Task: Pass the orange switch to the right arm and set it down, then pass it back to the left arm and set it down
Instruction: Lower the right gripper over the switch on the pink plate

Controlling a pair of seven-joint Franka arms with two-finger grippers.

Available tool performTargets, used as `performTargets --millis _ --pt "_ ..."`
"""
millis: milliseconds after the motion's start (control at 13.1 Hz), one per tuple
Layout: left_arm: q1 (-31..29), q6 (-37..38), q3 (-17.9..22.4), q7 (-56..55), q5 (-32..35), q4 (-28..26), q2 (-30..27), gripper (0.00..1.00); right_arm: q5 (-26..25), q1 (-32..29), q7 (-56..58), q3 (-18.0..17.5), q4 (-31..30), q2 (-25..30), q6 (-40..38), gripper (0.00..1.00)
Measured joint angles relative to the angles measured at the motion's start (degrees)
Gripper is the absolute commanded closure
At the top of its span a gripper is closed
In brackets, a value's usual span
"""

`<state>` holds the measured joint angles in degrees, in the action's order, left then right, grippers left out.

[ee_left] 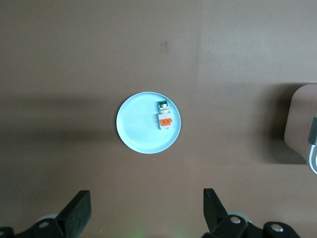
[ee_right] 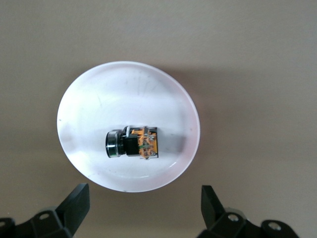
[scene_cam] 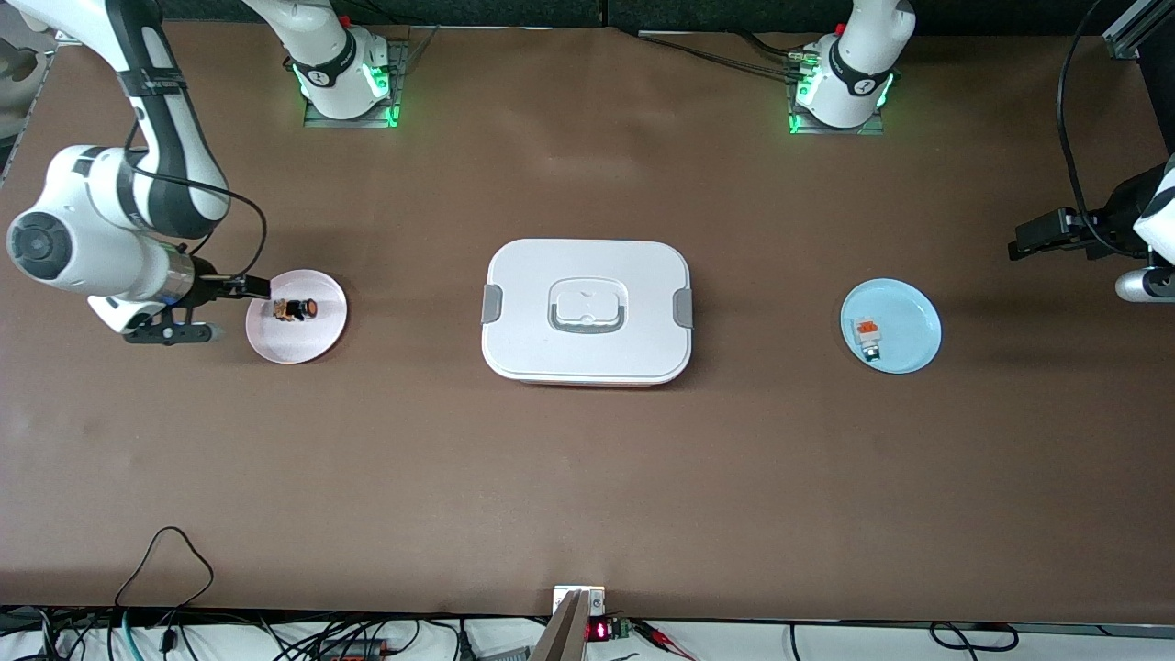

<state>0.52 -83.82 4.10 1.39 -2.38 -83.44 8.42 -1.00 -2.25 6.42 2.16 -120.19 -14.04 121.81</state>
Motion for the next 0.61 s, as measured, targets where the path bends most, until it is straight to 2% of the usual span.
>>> performTargets --millis 305,609 --pt "0.0 -0.44 0.08 0.0 0.0 0.07 0.0 0.0 0.0 0.03 0.21 -1.48 -1.27 -0.49 3.06 0.0" --pt "0.0 -0.97 0.17 0.0 0.0 0.08 0.0 0.0 0.0 0.03 0.35 -1.79 -1.68 -4.55 9.11 0.0"
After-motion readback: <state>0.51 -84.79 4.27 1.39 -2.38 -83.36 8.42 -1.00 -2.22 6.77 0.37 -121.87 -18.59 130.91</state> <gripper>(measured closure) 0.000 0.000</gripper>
